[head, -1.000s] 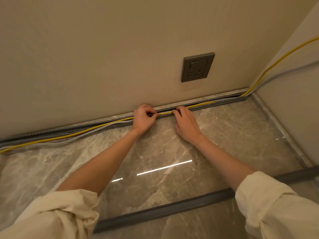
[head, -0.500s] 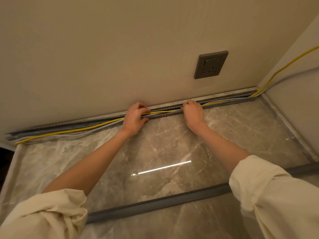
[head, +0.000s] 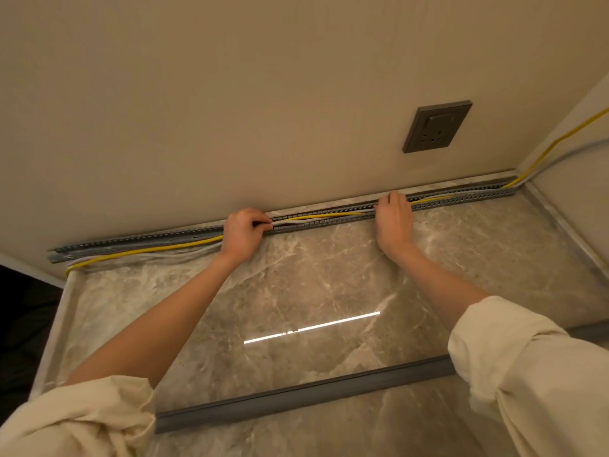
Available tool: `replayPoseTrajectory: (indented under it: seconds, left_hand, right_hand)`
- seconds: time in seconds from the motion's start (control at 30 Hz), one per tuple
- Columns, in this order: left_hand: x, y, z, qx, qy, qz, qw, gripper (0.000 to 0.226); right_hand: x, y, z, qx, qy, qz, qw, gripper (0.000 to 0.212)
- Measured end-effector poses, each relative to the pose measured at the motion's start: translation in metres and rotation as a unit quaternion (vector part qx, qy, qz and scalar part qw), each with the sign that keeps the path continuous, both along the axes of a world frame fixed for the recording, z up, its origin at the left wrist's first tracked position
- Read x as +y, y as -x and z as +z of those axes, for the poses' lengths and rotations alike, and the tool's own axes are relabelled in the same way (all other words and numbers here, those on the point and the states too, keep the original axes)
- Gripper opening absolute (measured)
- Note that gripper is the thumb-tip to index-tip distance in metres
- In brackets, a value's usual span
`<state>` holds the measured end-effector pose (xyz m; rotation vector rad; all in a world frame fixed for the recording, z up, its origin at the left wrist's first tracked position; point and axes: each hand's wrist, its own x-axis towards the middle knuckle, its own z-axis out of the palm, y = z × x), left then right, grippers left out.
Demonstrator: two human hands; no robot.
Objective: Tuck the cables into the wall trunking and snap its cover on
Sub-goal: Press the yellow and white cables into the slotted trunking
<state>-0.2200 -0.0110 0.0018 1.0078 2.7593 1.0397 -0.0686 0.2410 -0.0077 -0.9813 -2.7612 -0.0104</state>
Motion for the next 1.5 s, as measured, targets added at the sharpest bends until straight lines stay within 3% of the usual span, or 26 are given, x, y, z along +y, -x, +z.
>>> replayPoseTrajectory:
  seconds: [0.13, 0.23, 0.4, 0.53, 0.7, 0.97, 1.17, 1.4, 1.5]
  left_hand:
    - [0.006, 0.003, -0.002, -0.059, -0.017, 0.054, 0.997, 0.005]
    - [0.006, 0.008, -0.003, -0.058, -0.004, 0.025, 0.998, 0.007]
    - [0.001, 0.014, -0.004, -0.007, 0.035, -0.062, 0.997, 0.011]
    - [-0.010, 0.023, -0.004, 0.051, 0.101, -0.147, 0.983, 0.021]
    - [-0.027, 0.024, -0.005, 0.115, 0.142, -0.193, 0.964, 0.030]
    - [-0.066, 0.028, -0.004, 0.119, 0.093, -0.130, 0.980, 0.037]
    - [-0.103, 0.044, 0.000, 0.109, 0.070, -0.067, 0.989, 0.029]
    - [-0.121, 0.047, 0.001, 0.136, 0.072, -0.074, 0.985, 0.022]
    - [-0.115, 0.048, 0.001, 0.084, 0.037, -0.042, 0.995, 0.012]
  right_hand:
    - [-0.036, -0.001, -0.005, 0.071, 0.019, 0.103, 0.992, 0.022]
    - [-0.067, 0.009, -0.006, 0.081, -0.004, 0.237, 0.968, 0.031]
    - [-0.105, 0.032, -0.002, 0.056, 0.010, 0.299, 0.953, 0.033]
    - [-0.117, 0.044, -0.003, -0.008, 0.013, 0.294, 0.956, 0.035]
    - [-0.118, 0.056, 0.001, -0.019, 0.008, 0.277, 0.961, 0.026]
    - [-0.123, 0.074, 0.016, -0.067, 0.024, 0.242, 0.968, 0.027]
    - [-0.131, 0.077, 0.026, -0.109, 0.002, 0.214, 0.971, 0.019]
    - [-0.136, 0.080, 0.030, -0.141, -0.025, 0.185, 0.972, 0.015]
    - [-0.143, 0.082, 0.030, -0.144, -0.033, 0.164, 0.975, 0.015]
